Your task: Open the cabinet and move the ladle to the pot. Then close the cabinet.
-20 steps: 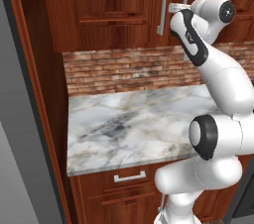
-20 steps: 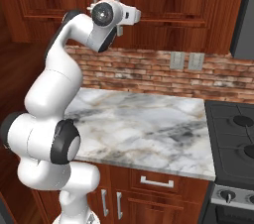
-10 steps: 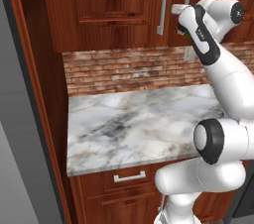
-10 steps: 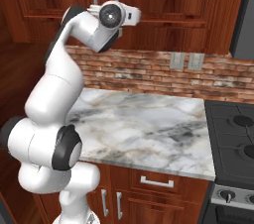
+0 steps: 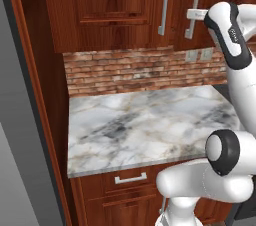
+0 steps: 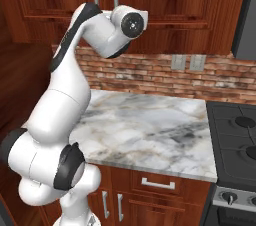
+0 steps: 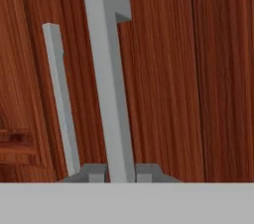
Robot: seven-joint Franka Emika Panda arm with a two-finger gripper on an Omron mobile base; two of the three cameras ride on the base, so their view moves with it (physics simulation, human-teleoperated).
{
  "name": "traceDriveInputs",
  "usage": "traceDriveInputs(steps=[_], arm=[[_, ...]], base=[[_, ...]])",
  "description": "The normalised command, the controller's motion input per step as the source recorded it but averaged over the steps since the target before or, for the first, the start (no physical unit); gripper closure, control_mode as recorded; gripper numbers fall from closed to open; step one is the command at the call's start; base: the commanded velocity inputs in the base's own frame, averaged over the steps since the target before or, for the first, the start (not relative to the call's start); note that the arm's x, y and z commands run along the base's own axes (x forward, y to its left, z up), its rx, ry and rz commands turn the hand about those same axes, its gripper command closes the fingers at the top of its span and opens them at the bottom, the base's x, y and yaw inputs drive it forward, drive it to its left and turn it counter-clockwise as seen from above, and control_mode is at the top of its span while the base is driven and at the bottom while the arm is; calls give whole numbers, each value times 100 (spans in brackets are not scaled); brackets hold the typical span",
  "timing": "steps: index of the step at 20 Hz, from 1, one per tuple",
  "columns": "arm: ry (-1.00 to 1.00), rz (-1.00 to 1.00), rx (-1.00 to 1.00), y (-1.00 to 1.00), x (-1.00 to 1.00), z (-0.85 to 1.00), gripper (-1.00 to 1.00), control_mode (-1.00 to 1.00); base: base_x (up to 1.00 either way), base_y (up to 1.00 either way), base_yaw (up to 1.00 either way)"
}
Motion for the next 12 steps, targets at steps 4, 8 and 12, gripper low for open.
traceDriveInputs(steps=[4, 8, 12], arm=[[-3, 10, 0, -26, -55, 5, 100, -100], [-2, 6, 0, -24, -67, 12, 100, -100], [0, 2, 0, -21, -76, 10, 100, -100]], base=[[0, 0, 0], [0, 0, 0], [0, 0, 0]])
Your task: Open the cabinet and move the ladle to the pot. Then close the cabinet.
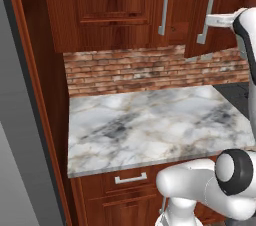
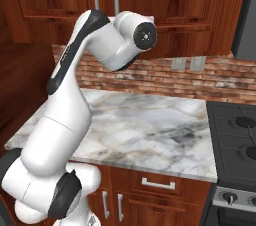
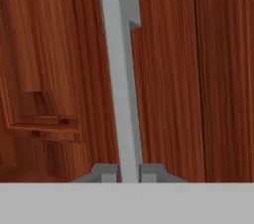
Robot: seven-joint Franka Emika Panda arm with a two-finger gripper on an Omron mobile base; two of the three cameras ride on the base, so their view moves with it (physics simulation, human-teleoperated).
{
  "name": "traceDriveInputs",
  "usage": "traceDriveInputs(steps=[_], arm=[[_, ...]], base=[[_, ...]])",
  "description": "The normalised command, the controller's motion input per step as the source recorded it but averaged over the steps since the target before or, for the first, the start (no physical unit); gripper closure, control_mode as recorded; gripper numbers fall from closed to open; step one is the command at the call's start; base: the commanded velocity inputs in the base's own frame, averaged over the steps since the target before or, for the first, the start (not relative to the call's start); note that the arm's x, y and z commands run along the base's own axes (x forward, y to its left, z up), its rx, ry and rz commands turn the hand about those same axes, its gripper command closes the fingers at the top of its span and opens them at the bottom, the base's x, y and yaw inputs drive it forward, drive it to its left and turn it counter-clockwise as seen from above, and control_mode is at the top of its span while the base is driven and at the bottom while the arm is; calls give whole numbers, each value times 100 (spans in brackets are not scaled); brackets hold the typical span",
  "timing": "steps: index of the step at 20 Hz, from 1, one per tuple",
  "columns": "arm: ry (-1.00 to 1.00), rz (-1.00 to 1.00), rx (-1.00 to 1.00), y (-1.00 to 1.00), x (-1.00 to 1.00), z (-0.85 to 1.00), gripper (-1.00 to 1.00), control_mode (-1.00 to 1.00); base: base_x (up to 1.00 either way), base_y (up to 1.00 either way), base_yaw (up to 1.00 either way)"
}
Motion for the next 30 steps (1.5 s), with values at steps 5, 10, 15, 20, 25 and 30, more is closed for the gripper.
traceDriveInputs(steps=[5, 10, 15, 20, 25, 30], arm=[[0, 1, 0, -28, -80, 3, 100, -100], [0, 1, 0, -36, -76, 0, 100, -100], [-2, 2, 0, -16, -79, 0, 100, -100], [-17, 1, 0, 29, -66, 0, 100, -100], [-6, 0, -4, 83, -33, 0, 100, -100], [5, 0, -24, 100, -4, 0, 100, -100]], base=[[0, 0, 0], [0, 0, 0], [0, 0, 0], [0, 0, 0], [0, 0, 0], [0, 0, 0]])
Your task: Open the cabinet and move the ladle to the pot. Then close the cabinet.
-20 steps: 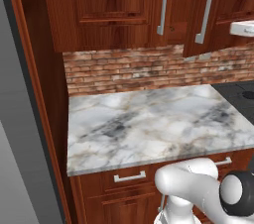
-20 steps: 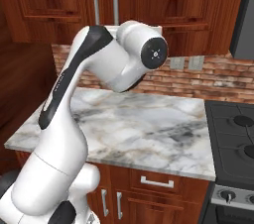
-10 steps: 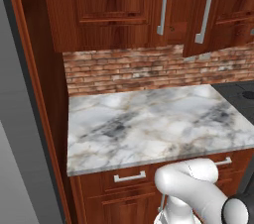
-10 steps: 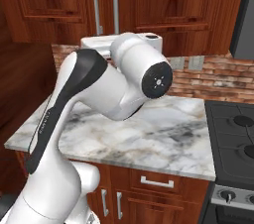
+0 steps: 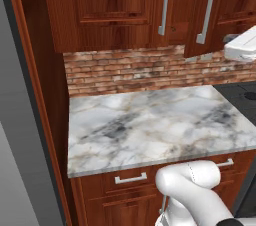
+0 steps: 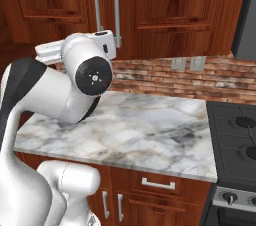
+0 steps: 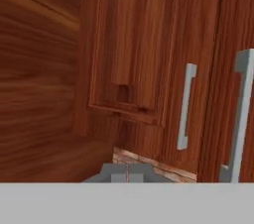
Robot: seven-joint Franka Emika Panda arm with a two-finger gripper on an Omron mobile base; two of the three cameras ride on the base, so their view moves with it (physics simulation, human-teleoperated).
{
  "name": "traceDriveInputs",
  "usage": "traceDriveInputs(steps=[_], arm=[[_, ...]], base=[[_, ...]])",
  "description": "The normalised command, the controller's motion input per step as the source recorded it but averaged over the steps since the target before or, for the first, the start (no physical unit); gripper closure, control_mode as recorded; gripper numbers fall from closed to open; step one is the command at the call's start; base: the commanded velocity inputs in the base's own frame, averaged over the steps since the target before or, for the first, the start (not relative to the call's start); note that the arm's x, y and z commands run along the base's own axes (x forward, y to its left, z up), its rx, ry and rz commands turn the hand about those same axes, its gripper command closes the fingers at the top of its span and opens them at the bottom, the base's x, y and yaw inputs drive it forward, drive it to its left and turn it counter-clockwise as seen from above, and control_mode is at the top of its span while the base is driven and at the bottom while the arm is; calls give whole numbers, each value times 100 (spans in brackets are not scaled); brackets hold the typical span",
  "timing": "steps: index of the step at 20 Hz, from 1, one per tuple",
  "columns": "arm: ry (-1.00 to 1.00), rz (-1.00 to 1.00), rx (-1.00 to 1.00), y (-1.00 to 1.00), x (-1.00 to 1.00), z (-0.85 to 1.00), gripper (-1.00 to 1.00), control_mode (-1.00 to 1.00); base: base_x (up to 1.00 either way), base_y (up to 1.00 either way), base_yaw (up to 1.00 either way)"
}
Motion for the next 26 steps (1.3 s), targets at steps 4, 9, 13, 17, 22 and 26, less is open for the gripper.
traceDriveInputs(steps=[4, 9, 13, 17, 22, 26], arm=[[2, -2, -36, 99, 9, 0, 100, -100], [0, -7, -35, 83, 6, 0, 100, -100], [0, -9, -23, 64, 0, 0, 100, -100], [0, -9, -20, 47, 1, 0, 100, -100], [0, -13, -29, 5, 14, -17, 100, -100], [-6, -16, -20, 0, 1, -16, 100, -100]], base=[[0, 0, 0], [0, 0, 0], [0, 0, 0], [0, 0, 0], [0, 0, 0], [0, 0, 0]])
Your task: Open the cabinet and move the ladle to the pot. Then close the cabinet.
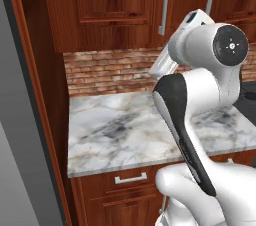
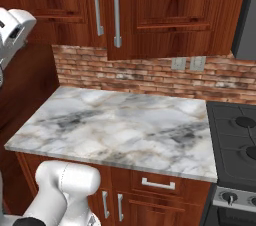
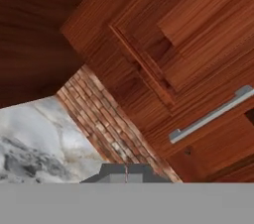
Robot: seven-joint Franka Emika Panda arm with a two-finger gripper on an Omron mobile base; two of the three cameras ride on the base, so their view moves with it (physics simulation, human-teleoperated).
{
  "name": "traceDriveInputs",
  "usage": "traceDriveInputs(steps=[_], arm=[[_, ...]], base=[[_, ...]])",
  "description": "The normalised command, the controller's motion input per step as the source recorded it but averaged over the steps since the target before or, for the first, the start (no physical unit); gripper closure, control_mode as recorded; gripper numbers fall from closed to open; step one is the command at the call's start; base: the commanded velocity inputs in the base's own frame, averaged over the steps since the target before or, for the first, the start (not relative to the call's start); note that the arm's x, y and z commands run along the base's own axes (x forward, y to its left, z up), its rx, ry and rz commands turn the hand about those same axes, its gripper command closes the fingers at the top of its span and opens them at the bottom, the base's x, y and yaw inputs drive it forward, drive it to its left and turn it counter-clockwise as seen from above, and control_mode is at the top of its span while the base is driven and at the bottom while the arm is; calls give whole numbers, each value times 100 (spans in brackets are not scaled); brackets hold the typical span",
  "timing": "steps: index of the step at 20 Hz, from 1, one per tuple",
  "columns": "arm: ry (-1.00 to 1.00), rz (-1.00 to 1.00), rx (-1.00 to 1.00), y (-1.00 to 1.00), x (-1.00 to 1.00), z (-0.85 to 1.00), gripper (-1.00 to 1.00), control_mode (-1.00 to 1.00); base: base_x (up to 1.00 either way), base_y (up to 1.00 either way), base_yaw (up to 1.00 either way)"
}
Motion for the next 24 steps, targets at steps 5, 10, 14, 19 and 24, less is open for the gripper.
traceDriveInputs(steps=[5, 10, 14, 19, 24], arm=[[-1, -24, -17, -3, 15, -9, 100, -100], [-1, -28, -13, -7, 10, 0, 100, -100], [0, -26, -9, -9, 14, 0, 100, -100], [0, -22, -7, -16, 22, 0, 100, -100], [0, -9, -3, -22, 39, 0, 100, -100]], base=[[0, 0, 0], [0, 0, 0], [0, 0, 0], [0, 0, 0], [0, 0, 0]])
